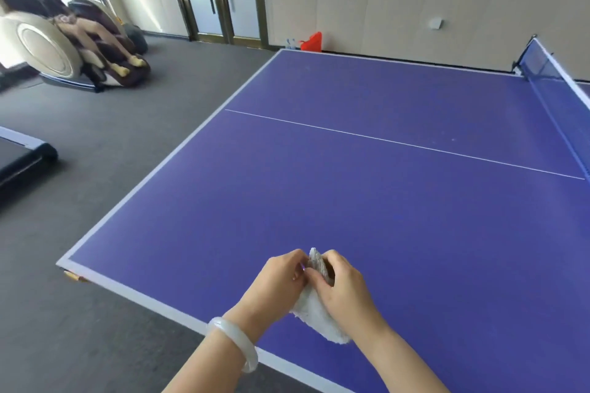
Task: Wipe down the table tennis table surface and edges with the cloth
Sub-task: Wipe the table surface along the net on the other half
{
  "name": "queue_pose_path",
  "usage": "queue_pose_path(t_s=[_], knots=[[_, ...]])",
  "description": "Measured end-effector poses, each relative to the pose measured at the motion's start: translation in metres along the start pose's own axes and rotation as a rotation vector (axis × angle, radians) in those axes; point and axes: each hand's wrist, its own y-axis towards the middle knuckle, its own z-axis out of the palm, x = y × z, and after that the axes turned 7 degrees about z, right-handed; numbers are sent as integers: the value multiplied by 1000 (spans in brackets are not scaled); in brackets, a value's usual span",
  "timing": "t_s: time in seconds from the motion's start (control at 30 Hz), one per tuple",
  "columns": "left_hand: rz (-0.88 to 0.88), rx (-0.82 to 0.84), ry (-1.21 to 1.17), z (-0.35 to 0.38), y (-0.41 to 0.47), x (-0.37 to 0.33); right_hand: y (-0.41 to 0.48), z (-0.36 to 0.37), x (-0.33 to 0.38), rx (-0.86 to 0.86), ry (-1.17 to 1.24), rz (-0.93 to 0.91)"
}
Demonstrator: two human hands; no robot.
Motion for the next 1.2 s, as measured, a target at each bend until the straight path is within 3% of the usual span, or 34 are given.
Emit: queue_pose_path(t_s=[0.13, 0.33, 0.53, 0.73, 1.2], knots=[[-23, -130, 35, -66, -64, 81, -11, 87, 61, 175, -86, -67], [-163, -231, 63, -161, -186, 210, -40, 232, 150, 283, -437, -299], [-277, -290, 34, -226, -255, 299, -51, 340, 214, 350, -511, -358], [-260, -267, 85, -289, -228, 360, -2, 415, 260, 386, -500, -366], [-11, -78, 188, -481, -41, 511, 216, 531, 360, 216, -207, -10]])
